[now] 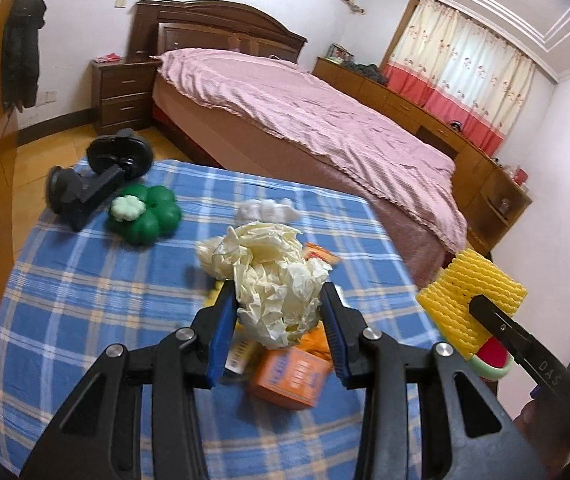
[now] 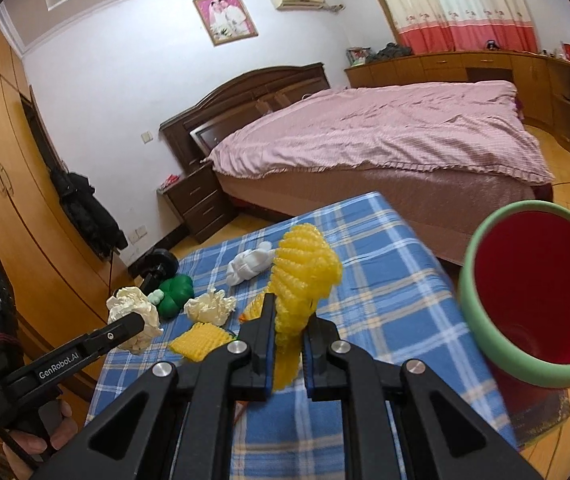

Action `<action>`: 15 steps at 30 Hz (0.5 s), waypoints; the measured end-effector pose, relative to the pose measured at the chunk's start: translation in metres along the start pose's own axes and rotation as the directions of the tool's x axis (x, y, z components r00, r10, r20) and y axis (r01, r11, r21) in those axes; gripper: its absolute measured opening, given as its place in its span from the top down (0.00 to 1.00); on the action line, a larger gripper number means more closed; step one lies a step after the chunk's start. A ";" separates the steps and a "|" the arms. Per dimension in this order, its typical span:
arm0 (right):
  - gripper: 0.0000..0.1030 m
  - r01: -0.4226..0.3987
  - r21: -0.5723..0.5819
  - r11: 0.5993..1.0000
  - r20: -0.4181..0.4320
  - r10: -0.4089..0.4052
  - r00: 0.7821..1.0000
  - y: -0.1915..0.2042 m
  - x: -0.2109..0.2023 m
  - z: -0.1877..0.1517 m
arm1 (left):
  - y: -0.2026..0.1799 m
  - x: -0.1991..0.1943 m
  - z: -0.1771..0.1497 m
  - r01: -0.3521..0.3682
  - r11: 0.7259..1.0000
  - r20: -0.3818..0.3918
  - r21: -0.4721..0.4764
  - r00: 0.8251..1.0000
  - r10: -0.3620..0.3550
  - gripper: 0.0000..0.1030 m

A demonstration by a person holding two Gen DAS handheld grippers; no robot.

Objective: Collect trash
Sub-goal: 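Carry both items over the red bucket and open both tools to drop them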

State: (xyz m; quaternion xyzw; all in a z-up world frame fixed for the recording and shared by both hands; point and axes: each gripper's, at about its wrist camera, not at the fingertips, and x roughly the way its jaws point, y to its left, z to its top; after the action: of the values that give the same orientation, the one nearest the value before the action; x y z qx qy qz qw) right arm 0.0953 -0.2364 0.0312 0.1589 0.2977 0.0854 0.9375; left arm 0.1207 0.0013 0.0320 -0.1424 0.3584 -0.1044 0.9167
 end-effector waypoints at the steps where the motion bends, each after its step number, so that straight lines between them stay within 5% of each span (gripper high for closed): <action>1: 0.88 0.007 0.008 1.000 0.008 -0.007 1.000 -0.004 -0.006 0.000 | -0.005 -0.001 -0.002 0.008 1.000 -0.004 0.004 1.000 -0.008 0.59; 15: 0.88 0.043 0.106 0.993 0.079 -0.051 0.996 -0.055 -0.058 -0.004 | -0.075 -0.005 -0.016 0.084 0.992 -0.036 0.097 0.996 -0.081 0.59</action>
State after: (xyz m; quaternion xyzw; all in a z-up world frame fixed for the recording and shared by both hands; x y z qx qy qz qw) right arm 0.0497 -0.3018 0.0399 0.2041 0.2667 0.0410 0.9410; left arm 0.0990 -0.0705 0.0488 -0.1100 0.3614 -0.1619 0.9116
